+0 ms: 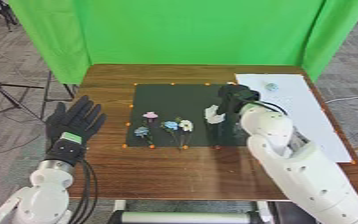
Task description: Arrange flowers
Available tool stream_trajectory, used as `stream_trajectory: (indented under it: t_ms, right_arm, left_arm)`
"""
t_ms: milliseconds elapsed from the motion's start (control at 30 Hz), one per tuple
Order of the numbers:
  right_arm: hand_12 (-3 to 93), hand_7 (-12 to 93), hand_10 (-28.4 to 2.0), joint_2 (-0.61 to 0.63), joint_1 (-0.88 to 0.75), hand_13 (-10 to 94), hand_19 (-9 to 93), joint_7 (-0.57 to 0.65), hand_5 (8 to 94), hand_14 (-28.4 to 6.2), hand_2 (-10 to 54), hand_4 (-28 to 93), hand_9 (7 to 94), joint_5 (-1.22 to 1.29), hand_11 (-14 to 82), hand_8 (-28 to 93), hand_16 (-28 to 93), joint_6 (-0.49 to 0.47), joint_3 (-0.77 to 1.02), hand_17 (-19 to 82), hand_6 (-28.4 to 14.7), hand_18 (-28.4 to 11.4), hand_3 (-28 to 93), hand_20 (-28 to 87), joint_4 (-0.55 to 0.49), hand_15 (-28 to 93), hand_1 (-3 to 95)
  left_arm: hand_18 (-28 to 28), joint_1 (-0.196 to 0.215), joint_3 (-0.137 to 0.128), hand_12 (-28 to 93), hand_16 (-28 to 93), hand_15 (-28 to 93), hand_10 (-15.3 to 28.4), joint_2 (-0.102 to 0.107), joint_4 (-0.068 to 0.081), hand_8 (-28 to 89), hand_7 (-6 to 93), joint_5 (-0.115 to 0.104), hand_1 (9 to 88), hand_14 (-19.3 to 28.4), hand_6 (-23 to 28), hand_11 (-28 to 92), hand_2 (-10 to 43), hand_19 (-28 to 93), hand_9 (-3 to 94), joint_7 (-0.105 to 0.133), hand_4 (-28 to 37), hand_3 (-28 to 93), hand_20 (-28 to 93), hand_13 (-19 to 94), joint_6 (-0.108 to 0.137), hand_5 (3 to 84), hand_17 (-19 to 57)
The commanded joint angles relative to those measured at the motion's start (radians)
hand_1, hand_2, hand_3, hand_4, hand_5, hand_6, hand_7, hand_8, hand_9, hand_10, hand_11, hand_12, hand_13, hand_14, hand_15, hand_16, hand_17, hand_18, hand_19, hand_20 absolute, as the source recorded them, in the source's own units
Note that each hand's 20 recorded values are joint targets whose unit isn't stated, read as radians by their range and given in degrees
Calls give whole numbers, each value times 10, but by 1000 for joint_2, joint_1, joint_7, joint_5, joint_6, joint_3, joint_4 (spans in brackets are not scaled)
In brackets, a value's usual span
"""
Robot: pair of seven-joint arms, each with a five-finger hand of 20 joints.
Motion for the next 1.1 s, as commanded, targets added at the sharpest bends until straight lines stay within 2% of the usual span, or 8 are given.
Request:
stream_trajectory:
  t_ms: [33, 133, 200, 267, 467, 767, 933, 1100]
  right_arm:
    - [177, 114, -163, 46, 20, 603, 795, 80, 478, -134, -91, -280, 615, 10, 178, -104, 208, 183, 65, 310, -66, -229, 742, 314, 28, 487, 313]
    - [170, 127, -193, 72, 50, 471, 741, 95, 504, -174, -20, -261, 539, 35, 149, -103, 166, 249, 80, 285, -62, -220, 760, 276, 98, 439, 277]
    - [158, 136, -204, 85, 62, 370, 685, 123, 490, -188, 2, -263, 465, 89, 125, -109, 115, 170, 112, 241, -69, -208, 780, 225, 100, 394, 274]
    - [150, 133, -212, 103, 73, 295, 642, 119, 468, -198, 15, -263, 409, 78, 111, -108, 91, 206, 103, 204, -76, -201, 791, 195, 132, 357, 269]
    - [125, 120, -199, 87, 153, 225, 588, 163, 401, -185, 9, -262, 329, 142, 91, -101, 48, 102, 85, 164, -87, -190, 811, 150, 256, 299, 267]
    - [83, 123, -186, 60, 218, 193, 580, 152, 334, -171, 15, -278, 254, 132, 101, -107, -3, 112, 42, 155, -92, -183, 830, 116, 387, 299, 317]
    - [67, 113, -172, 54, 241, 193, 577, 92, 293, -158, 16, -281, 247, 127, 121, -111, -23, 115, 23, 157, -114, -177, 843, 103, 447, 307, 336]
    - [60, 128, -147, 37, 245, 262, 584, 136, 315, -143, 24, -281, 307, 185, 148, -118, -25, 44, 25, 183, -107, -179, 846, 100, 458, 319, 370]
  left_arm:
    - [163, 8, -1, 113, -93, 501, 148, 3, -4, -108, 227, 12, 301, 160, 85, 302, 111, 437, 373, 10, -283, 727, 114, 269, -40, 453, -46]
    - [163, 1, 5, 114, -93, 499, 148, 6, 5, -107, 227, 27, 301, 160, 85, 302, 111, 437, 372, 7, -283, 726, 114, 268, -74, 453, -46]
    - [163, 0, 4, 113, -93, 498, 148, 4, 13, -107, 226, 52, 298, 160, 84, 299, 113, 436, 370, -5, -283, 724, 113, 267, -104, 452, -47]
    - [162, -1, 5, 112, -92, 495, 147, 7, 15, -108, 220, 70, 295, 159, 84, 292, 116, 434, 366, -11, -283, 721, 113, 266, -119, 448, -48]
    - [159, -22, 20, 109, -96, 461, 144, 18, 27, -103, 205, 82, 295, 155, 80, 271, 116, 419, 367, 6, -283, 718, 109, 272, -152, 445, -46]
    - [148, -62, 61, 81, -104, 368, 128, 22, 35, -99, 162, 81, 296, 131, 68, 203, 121, 400, 393, 15, -283, 716, 100, 285, -163, 469, -35]
    - [149, -75, 72, 93, -93, 385, 128, 16, 42, -92, 167, 77, 295, 137, 72, 209, 121, 404, 388, 19, -283, 717, 103, 283, -154, 465, -38]
    - [153, -67, 72, 109, -80, 416, 136, 13, 29, -90, 176, 62, 293, 149, 75, 228, 121, 410, 381, 27, -283, 719, 108, 281, -123, 461, -43]
